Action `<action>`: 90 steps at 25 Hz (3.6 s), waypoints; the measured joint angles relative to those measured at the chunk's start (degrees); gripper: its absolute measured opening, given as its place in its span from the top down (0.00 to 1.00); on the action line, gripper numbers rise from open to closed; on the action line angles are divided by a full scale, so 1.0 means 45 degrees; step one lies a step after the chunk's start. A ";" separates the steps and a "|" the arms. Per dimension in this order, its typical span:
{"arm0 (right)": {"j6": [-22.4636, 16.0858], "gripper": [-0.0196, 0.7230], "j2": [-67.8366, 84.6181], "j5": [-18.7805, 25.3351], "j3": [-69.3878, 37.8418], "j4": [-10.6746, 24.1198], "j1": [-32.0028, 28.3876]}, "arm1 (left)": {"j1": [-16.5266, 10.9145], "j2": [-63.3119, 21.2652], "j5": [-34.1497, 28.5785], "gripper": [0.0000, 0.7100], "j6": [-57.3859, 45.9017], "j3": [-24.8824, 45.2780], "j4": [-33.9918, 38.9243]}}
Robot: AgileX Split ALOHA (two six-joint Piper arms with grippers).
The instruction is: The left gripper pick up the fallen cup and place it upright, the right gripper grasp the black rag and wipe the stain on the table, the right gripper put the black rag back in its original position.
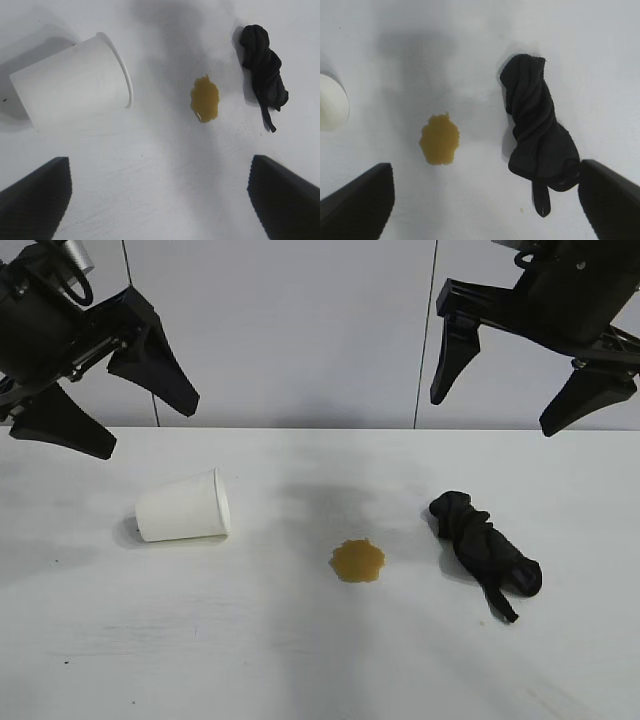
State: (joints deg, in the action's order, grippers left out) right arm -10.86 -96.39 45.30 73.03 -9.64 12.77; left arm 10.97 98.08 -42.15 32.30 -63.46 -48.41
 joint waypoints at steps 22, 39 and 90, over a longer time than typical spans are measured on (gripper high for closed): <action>0.0000 0.04 0.0000 0.0492 0.0000 0.0006 0.0000 | 0.0000 0.0000 0.0078 0.03 0.0000 0.0000 0.0848; 0.0038 0.04 0.0000 0.0614 0.0000 0.0336 0.0000 | 0.1879 0.2761 0.0594 0.03 0.7347 -0.2719 0.7196; 0.0196 0.04 0.0000 0.0650 0.0000 0.0336 0.0000 | 0.0792 0.4137 -0.0065 0.43 1.5420 -0.2833 -0.3462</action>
State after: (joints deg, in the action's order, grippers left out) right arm -9.98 -96.39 48.22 73.03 -8.13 12.77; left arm 14.53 116.69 -42.45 101.69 -76.21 -63.98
